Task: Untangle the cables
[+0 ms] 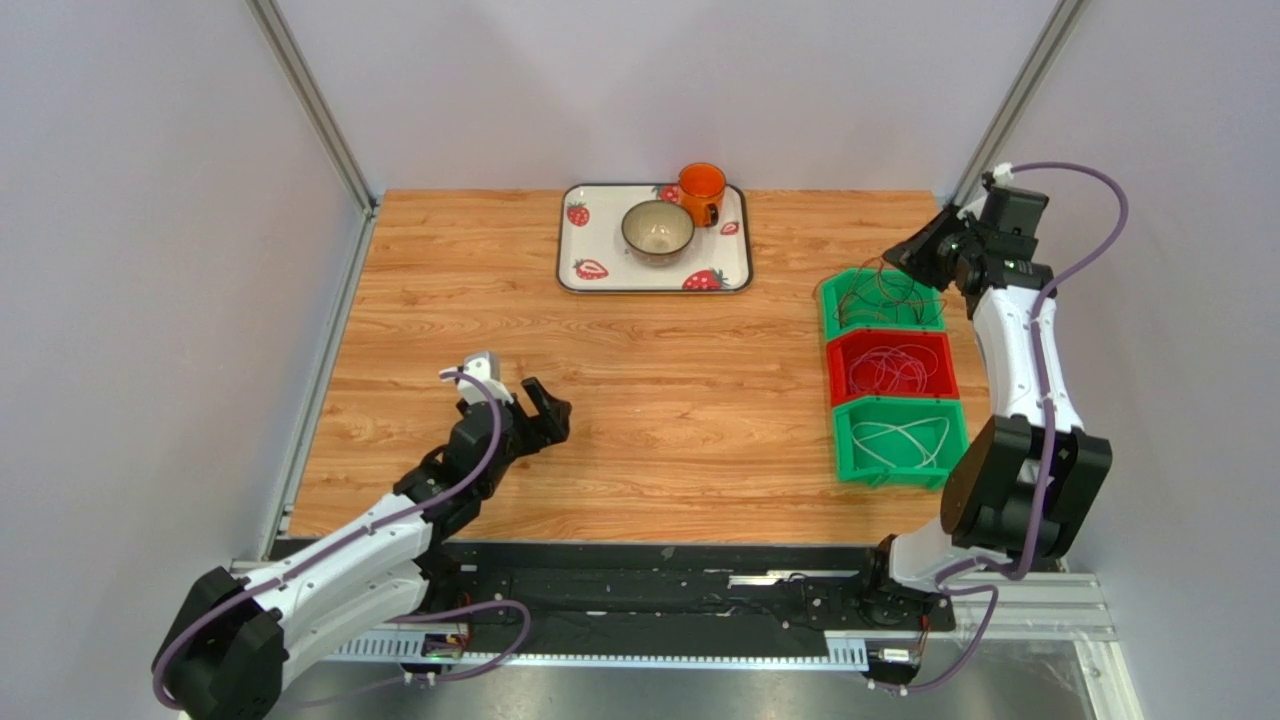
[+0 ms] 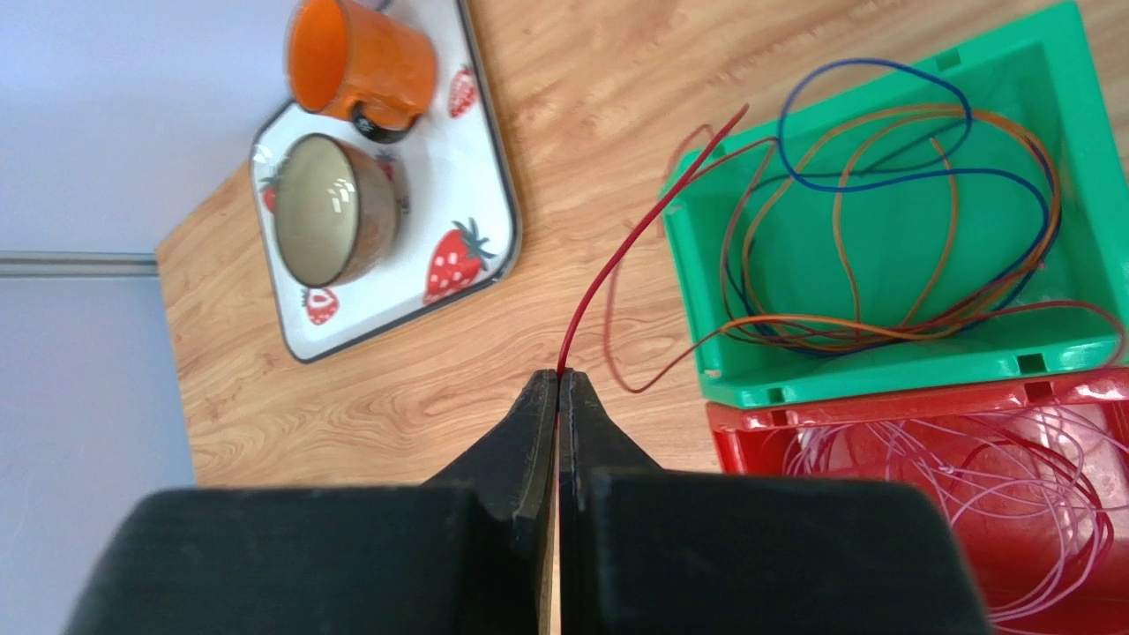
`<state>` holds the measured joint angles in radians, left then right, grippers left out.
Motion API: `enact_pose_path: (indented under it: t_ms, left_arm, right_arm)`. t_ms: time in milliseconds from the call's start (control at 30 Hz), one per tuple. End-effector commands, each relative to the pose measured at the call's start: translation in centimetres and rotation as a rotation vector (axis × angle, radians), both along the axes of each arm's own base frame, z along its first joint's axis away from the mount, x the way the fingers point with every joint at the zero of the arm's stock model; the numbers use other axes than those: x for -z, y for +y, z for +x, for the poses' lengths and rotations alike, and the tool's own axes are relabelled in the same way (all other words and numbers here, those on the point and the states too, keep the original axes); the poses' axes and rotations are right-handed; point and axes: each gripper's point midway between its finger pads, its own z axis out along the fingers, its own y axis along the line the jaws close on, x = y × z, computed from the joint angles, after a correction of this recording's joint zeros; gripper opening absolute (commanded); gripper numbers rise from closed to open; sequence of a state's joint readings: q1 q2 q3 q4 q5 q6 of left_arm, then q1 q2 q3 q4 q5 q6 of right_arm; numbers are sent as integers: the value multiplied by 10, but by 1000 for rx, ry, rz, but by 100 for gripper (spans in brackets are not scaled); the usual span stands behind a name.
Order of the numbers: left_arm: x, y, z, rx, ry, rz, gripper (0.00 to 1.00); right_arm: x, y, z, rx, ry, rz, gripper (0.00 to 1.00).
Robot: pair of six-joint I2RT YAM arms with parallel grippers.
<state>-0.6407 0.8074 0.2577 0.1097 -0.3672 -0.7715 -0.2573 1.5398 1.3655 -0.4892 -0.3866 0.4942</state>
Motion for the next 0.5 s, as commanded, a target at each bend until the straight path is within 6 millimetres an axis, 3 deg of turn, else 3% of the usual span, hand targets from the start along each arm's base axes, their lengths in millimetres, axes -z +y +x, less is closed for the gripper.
enact_pose_path:
  t_ms: [0, 100, 200, 300, 467]
  left_arm:
    - [-27, -9, 10, 19, -64, -28, 89]
    - [-26, -8, 9, 16, -64, -29, 90]
    - [-26, -8, 9, 17, -68, -32, 89]
    - [-27, -8, 9, 17, -69, -34, 89]
    - [-27, -7, 7, 16, -73, -39, 89]
  right_arm:
    - [-99, -1, -10, 35, -286, -92, 0]
    - [-144, -14, -39, 150, -394, -175, 0]
    - [-157, -25, -58, 229, -399, -223, 0]
    - [-153, -32, -71, 277, -372, -250, 0]
    - [-125, -29, -74, 258, -313, -245, 0]
